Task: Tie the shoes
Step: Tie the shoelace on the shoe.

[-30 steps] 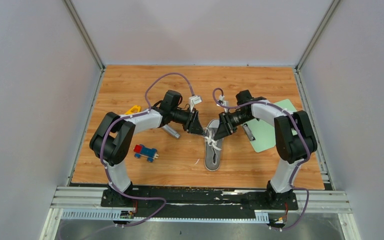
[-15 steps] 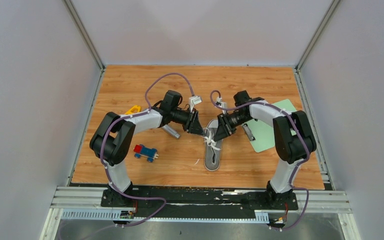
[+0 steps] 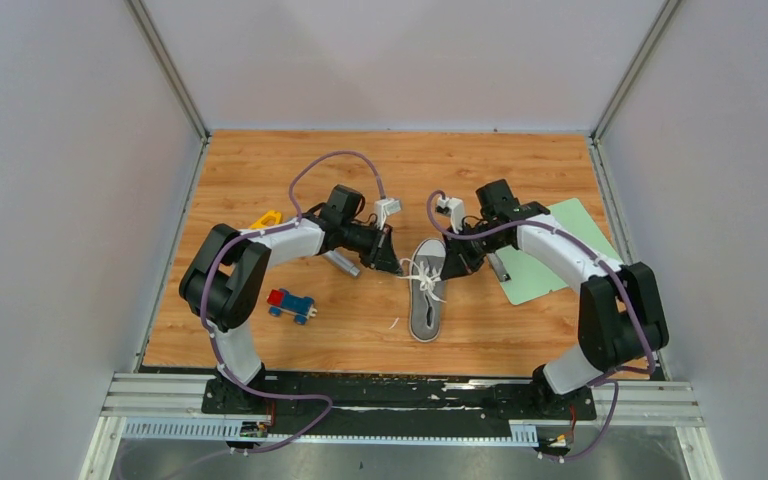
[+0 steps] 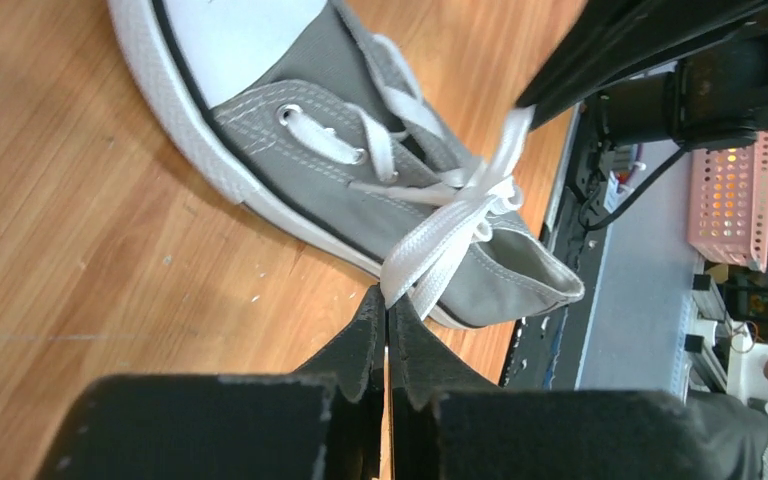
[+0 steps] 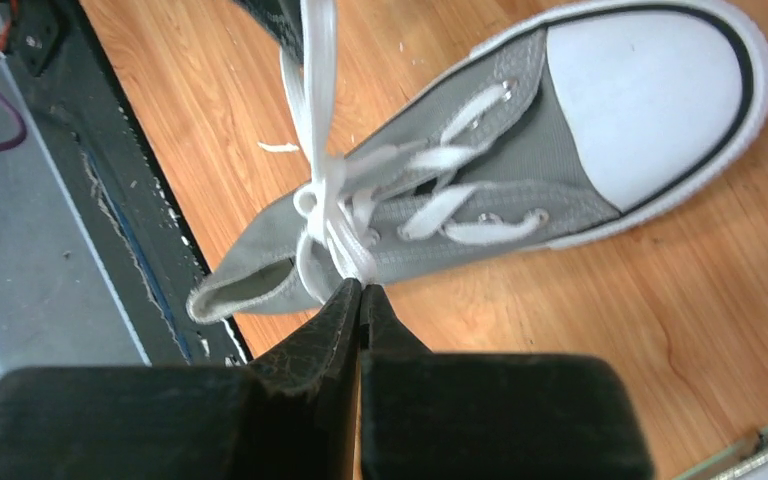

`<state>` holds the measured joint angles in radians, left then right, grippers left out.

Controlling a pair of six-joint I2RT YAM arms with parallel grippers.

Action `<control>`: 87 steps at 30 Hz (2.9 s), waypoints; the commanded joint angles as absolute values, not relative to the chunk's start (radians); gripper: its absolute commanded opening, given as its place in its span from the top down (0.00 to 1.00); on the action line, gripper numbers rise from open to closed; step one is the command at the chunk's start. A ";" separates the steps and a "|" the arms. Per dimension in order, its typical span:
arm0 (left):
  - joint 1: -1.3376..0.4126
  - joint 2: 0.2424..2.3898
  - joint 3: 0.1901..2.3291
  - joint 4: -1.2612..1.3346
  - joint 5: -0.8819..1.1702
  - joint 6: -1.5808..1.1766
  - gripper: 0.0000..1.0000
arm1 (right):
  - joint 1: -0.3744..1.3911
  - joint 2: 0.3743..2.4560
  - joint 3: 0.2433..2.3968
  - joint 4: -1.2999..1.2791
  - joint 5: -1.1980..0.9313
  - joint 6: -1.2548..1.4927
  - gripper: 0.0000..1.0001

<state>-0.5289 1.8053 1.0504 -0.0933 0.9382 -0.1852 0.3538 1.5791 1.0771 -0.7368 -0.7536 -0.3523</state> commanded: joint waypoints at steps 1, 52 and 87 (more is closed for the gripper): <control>-0.519 1.811 1.085 -0.201 0.857 -0.165 1.00 | 0.346 1.511 1.015 -0.718 -0.658 -0.388 1.00; -0.520 1.798 1.165 -0.543 0.805 0.071 1.00 | 0.282 1.486 0.943 -0.691 -0.745 -0.386 0.96; -0.519 1.826 1.390 -0.494 0.703 0.027 0.68 | 0.526 1.561 1.095 -0.629 -0.581 -0.433 0.54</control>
<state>-0.5232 1.8454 1.3346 -0.4557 0.8234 -0.0059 0.5030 1.5337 1.0401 -0.6739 -0.6586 -0.4458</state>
